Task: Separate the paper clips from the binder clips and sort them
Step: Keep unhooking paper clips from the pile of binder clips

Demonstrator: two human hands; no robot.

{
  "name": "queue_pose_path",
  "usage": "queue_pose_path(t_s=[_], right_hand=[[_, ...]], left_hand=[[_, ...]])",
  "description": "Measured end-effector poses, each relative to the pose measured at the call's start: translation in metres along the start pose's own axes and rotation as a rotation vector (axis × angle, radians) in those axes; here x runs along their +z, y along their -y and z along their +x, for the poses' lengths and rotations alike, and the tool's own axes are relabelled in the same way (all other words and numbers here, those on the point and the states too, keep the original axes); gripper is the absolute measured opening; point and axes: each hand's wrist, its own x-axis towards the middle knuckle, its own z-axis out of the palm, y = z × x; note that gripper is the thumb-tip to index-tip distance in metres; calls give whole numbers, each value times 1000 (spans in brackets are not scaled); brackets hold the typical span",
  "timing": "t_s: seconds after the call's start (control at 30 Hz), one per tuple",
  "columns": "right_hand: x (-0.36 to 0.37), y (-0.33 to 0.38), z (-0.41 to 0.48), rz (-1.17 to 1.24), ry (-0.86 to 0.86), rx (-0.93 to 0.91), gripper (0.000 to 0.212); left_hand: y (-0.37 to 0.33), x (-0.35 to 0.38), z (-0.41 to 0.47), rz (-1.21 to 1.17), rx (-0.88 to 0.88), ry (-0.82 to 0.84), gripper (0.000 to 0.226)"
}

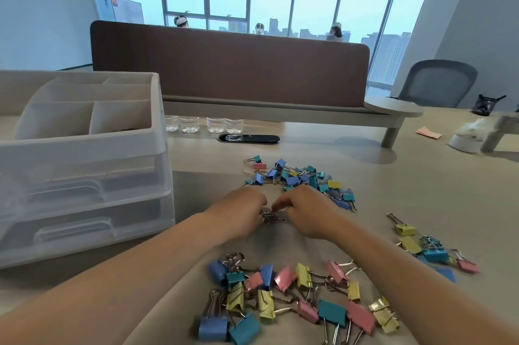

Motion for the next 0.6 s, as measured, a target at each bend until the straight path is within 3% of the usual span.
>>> queue_pose_path(t_s=[0.2, 0.43, 0.6], right_hand=[[-5, -1, -12, 89, -53, 15, 42], [2, -7, -7, -220, 33, -80, 35], [3, -3, -9, -228, 30, -103, 31]], left_hand=[[-2, 2, 1, 36, 12, 58, 18], [-3, 2, -2, -36, 33, 9, 26], [-1, 2, -7, -72, 44, 11, 24]])
